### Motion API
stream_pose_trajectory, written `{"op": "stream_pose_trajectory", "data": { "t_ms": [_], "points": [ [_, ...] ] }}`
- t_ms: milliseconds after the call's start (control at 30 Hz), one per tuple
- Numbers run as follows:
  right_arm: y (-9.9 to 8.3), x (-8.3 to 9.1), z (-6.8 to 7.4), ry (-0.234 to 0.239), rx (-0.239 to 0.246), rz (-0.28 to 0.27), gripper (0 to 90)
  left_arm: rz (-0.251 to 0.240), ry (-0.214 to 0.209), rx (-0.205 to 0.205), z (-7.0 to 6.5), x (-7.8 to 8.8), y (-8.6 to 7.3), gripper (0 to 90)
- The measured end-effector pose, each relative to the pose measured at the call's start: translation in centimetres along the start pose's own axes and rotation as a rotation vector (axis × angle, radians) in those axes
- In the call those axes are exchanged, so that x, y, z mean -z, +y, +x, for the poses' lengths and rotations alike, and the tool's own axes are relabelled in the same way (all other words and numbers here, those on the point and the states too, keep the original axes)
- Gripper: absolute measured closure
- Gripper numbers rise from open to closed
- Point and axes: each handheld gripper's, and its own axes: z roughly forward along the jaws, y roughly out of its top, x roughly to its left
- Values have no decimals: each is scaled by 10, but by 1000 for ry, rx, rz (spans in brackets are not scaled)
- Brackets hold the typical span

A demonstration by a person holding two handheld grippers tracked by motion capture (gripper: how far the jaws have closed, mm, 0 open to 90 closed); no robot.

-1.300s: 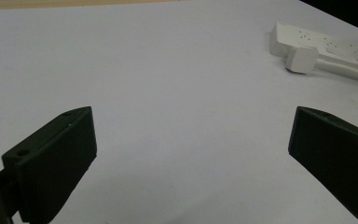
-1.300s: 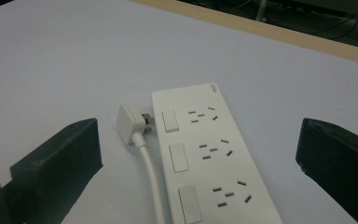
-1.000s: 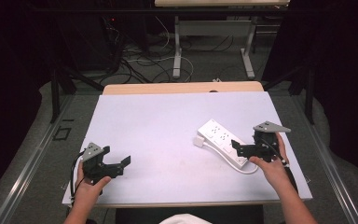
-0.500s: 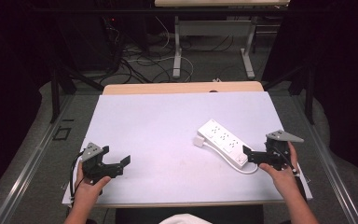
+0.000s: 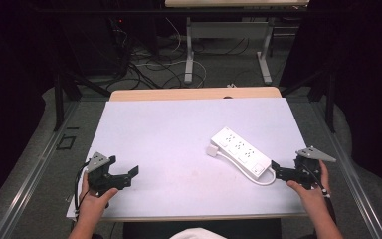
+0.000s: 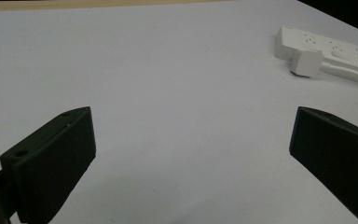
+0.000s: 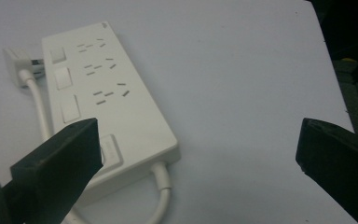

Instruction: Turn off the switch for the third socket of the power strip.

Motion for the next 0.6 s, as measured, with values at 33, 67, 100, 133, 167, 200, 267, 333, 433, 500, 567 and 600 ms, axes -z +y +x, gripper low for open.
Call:
{"op": "stream_pose_trajectory", "data": {
  "t_ms": [33, 67, 100, 133, 167, 200, 267, 333, 433, 500, 567, 600],
  "points": [
    [-2, 0, -2, -3, 2, -1, 0, 0, 0, 0, 0, 0, 0, 6],
    [-3, 0, -4, -8, 1, -7, 0, -1, 1, 0, 0, 0, 0, 6],
    [-4, 0, -5, -8, -2, -7, 0, -1, 2, 0, 0, 0, 0, 6],
    [-5, 0, -7, -11, -7, -9, 0, -1, 4, -2, 1, 0, 0, 6],
    [-6, 1, -8, -15, -14, -8, 0, -1, 5, -1, 1, 1, 0, 6],
    [-8, 0, -10, -22, -18, -17, 0, -1, 6, -1, 1, 1, 0, 5],
    [-9, 2, -13, -23, -19, 1, 0, -1, 7, -2, 1, 1, 0, 6],
    [-11, 0, -15, -21, -32, -6, 0, 0, 9, -2, 1, 1, 0, 6],
    [-13, -1, -18, -23, -50, 0, 0, -4, 12, 7, 1, 1, 0, 6],
    [-14, -2, -19, -24, -53, 11, 0, -2, 13, 5, 2, 1, -1, 6],
    [-16, -6, -20, -38, -56, -9, 0, -1, 15, 4, 2, 1, -1, 6],
    [-16, -5, -20, -27, -64, 19, 0, 0, 16, 4, 2, 1, -1, 6]
  ]
}}
